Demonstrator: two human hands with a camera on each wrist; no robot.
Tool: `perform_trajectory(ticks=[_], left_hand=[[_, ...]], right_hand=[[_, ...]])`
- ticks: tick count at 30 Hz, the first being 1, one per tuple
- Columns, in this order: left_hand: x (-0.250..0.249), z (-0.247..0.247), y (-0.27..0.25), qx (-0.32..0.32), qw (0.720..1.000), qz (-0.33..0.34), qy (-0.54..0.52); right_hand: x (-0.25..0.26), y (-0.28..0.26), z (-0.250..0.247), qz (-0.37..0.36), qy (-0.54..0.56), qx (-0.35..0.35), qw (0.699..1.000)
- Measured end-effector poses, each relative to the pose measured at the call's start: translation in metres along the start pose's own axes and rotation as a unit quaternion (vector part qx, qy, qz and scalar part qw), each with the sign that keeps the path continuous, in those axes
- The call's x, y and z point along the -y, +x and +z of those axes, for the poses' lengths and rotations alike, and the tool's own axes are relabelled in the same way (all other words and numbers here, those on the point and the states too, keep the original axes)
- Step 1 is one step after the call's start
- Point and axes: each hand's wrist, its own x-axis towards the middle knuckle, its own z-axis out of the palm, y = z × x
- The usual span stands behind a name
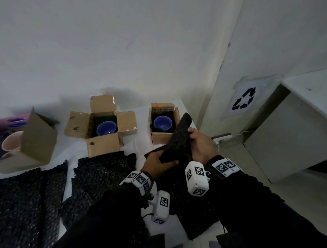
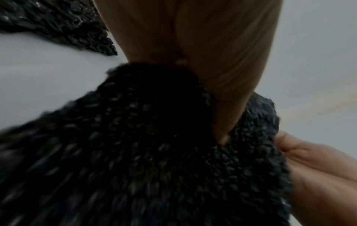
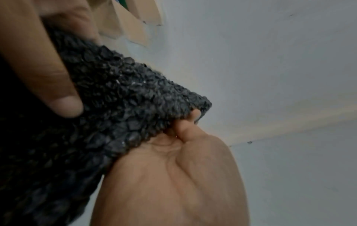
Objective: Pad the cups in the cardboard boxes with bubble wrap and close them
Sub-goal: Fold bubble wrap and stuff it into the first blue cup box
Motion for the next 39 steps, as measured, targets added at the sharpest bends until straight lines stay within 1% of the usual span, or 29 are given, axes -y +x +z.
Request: perform_trajectory(ticks=[1, 3, 5, 8, 10, 11, 12, 13, 15, 16, 17, 19, 21, 22, 24, 26, 27, 28, 29, 30, 31, 32, 33, 34, 35, 36, 37, 39], left_hand=[[0.000, -0.002, 0.000, 0.001, 1.000, 0.001, -0.005], [-0.006, -0.009, -0.002, -0.008, 1.000, 0.006, -0.004], [-0.011, -0.017, -0.001, -0.001, 1.000, 0.025, 0.002], [-0.021, -0.025, 0.001, 0.010, 0.999, 0.042, 0.024], [-0.028, -0.029, 0.002, 0.008, 0.996, 0.057, 0.066], [-0.031, -0.032, 0.002, 0.013, 0.993, 0.061, 0.097], [-0.033, -0.037, 0.001, 0.027, 0.988, 0.058, 0.139], [-0.034, -0.041, 0.003, 0.048, 0.977, 0.055, 0.198], [-0.034, -0.049, 0.007, 0.081, 0.939, 0.057, 0.330], [-0.034, -0.052, 0.009, 0.086, 0.924, 0.058, 0.367], [-0.034, -0.054, 0.010, 0.087, 0.921, 0.051, 0.375], [-0.035, -0.060, 0.014, 0.078, 0.938, 0.032, 0.336], [-0.037, -0.068, 0.017, 0.061, 0.954, 0.013, 0.293], [-0.037, -0.073, 0.020, 0.050, 0.959, 0.007, 0.278], [-0.040, -0.079, 0.025, 0.035, 0.964, 0.008, 0.265], [-0.041, -0.082, 0.029, 0.012, 0.965, 0.033, 0.259], [-0.043, -0.083, 0.031, -0.002, 0.968, 0.046, 0.247], [-0.045, -0.083, 0.033, -0.016, 0.971, 0.060, 0.229], [-0.047, -0.084, 0.036, -0.027, 0.975, 0.068, 0.208], [-0.048, -0.086, 0.039, -0.039, 0.978, 0.076, 0.189], [-0.050, -0.087, 0.042, -0.047, 0.979, 0.084, 0.178], [-0.053, -0.088, 0.045, -0.056, 0.979, 0.085, 0.176], [-0.054, -0.089, 0.050, -0.062, 0.978, 0.079, 0.182], [-0.055, -0.089, 0.053, -0.068, 0.976, 0.076, 0.191], [-0.054, -0.088, 0.057, -0.075, 0.973, 0.079, 0.201], [-0.052, -0.088, 0.060, -0.085, 0.970, 0.086, 0.211], [-0.049, -0.086, 0.063, -0.101, 0.965, 0.100, 0.222], [-0.040, -0.083, 0.070, -0.128, 0.951, 0.119, 0.255]], right_hand=[[0.005, 0.002, 0.001, -0.001, 0.021, -0.007, 1.000], [0.013, 0.007, 0.001, -0.010, -0.002, -0.023, 1.000], [0.017, 0.015, -0.003, -0.018, -0.106, -0.035, 0.994], [0.016, 0.021, -0.005, -0.062, -0.255, -0.059, 0.963], [0.017, 0.024, -0.004, -0.056, -0.298, -0.060, 0.951], [0.019, 0.028, -0.004, -0.047, -0.301, -0.056, 0.951], [0.021, 0.031, -0.004, -0.038, -0.289, -0.052, 0.955], [0.023, 0.036, -0.005, -0.028, -0.267, -0.049, 0.962], [0.027, 0.043, -0.005, -0.024, -0.245, -0.045, 0.968], [0.029, 0.046, -0.004, -0.038, -0.254, -0.041, 0.966], [0.031, 0.048, -0.004, -0.058, -0.273, -0.030, 0.960], [0.038, 0.049, 0.000, -0.093, -0.326, 0.030, 0.940], [0.043, 0.052, 0.004, -0.091, -0.387, 0.099, 0.912], [0.046, 0.054, 0.006, -0.083, -0.413, 0.120, 0.899], [0.051, 0.056, 0.014, -0.067, -0.464, 0.135, 0.873], [0.055, 0.056, 0.023, -0.057, -0.527, 0.153, 0.834], [0.056, 0.058, 0.026, -0.061, -0.566, 0.162, 0.806], [0.055, 0.060, 0.028, -0.075, -0.608, 0.173, 0.772], [0.056, 0.066, 0.028, -0.093, -0.659, 0.187, 0.723], [0.057, 0.070, 0.029, -0.101, -0.717, 0.207, 0.658], [0.058, 0.075, 0.029, -0.100, -0.771, 0.224, 0.588], [0.060, 0.080, 0.030, -0.093, -0.811, 0.233, 0.528], [0.061, 0.086, 0.031, -0.092, -0.841, 0.234, 0.480], [0.065, 0.091, 0.034, -0.104, -0.860, 0.228, 0.444], [0.068, 0.097, 0.037, -0.127, -0.875, 0.215, 0.415], [0.071, 0.102, 0.039, -0.156, -0.885, 0.197, 0.393], [0.074, 0.109, 0.040, -0.188, -0.889, 0.176, 0.378], [0.076, 0.124, 0.041, -0.249, -0.889, 0.131, 0.361]])
